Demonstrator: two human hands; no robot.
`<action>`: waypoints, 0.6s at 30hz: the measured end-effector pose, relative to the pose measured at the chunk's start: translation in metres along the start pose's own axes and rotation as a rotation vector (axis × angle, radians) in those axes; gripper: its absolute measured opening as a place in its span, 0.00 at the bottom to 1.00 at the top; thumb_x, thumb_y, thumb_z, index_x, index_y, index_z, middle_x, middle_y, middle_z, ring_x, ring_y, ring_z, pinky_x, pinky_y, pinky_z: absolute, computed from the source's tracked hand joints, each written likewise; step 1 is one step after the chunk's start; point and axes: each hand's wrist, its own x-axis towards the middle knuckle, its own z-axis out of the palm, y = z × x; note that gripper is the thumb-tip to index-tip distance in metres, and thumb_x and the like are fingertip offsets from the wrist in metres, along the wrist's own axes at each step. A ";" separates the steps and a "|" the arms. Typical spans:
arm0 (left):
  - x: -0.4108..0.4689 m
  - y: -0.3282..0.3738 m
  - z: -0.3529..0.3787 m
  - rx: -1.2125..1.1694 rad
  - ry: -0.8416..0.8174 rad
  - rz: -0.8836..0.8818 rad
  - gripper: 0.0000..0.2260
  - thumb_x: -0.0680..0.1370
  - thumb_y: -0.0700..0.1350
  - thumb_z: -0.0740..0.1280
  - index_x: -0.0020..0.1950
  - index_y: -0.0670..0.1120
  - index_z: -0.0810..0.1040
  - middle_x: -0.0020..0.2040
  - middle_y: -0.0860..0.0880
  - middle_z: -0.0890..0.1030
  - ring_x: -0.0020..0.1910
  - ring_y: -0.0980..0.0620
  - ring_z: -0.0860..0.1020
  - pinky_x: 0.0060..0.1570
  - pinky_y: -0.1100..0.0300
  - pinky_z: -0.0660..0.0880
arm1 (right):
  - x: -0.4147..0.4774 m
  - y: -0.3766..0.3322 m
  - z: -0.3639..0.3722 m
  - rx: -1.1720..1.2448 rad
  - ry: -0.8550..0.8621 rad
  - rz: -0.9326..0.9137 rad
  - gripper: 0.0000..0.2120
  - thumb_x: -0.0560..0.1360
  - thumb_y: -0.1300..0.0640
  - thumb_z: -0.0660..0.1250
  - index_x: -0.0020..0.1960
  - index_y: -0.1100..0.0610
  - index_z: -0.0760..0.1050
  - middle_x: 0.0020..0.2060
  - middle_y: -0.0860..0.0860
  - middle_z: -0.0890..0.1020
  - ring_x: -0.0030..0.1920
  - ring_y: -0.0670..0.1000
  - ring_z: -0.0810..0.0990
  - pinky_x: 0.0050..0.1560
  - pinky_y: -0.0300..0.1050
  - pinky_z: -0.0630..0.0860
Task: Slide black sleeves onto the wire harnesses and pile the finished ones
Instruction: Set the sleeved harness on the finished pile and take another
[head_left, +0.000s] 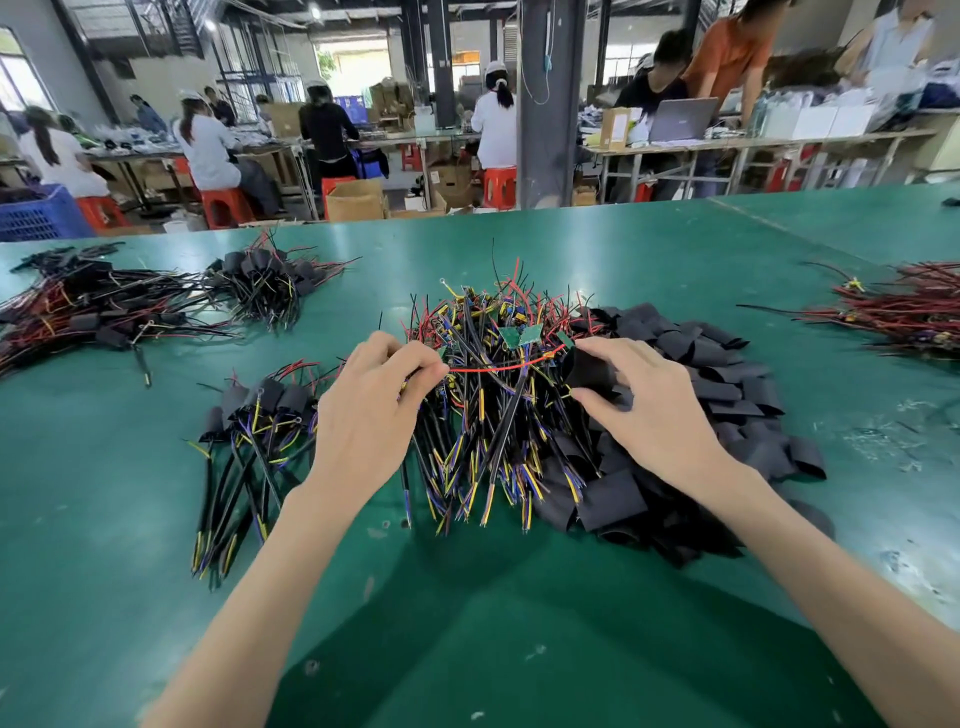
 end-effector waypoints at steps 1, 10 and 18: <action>-0.002 0.000 0.001 -0.001 -0.002 0.002 0.05 0.79 0.52 0.63 0.47 0.53 0.77 0.44 0.54 0.73 0.45 0.54 0.70 0.39 0.57 0.69 | 0.000 0.000 0.000 0.020 0.002 -0.001 0.21 0.70 0.63 0.74 0.61 0.59 0.75 0.55 0.53 0.79 0.55 0.52 0.78 0.58 0.48 0.75; -0.009 -0.003 0.002 0.020 -0.034 -0.005 0.07 0.79 0.53 0.63 0.48 0.53 0.78 0.46 0.54 0.75 0.47 0.54 0.72 0.40 0.56 0.71 | 0.001 -0.002 -0.002 0.128 -0.010 0.034 0.22 0.70 0.61 0.73 0.63 0.53 0.72 0.56 0.47 0.80 0.58 0.40 0.76 0.61 0.43 0.73; -0.012 0.000 0.003 0.051 -0.023 0.026 0.07 0.79 0.52 0.63 0.49 0.52 0.79 0.46 0.54 0.75 0.49 0.54 0.73 0.38 0.54 0.74 | 0.000 0.000 -0.001 0.249 -0.066 0.032 0.28 0.70 0.62 0.74 0.62 0.41 0.69 0.56 0.42 0.80 0.55 0.39 0.78 0.52 0.38 0.78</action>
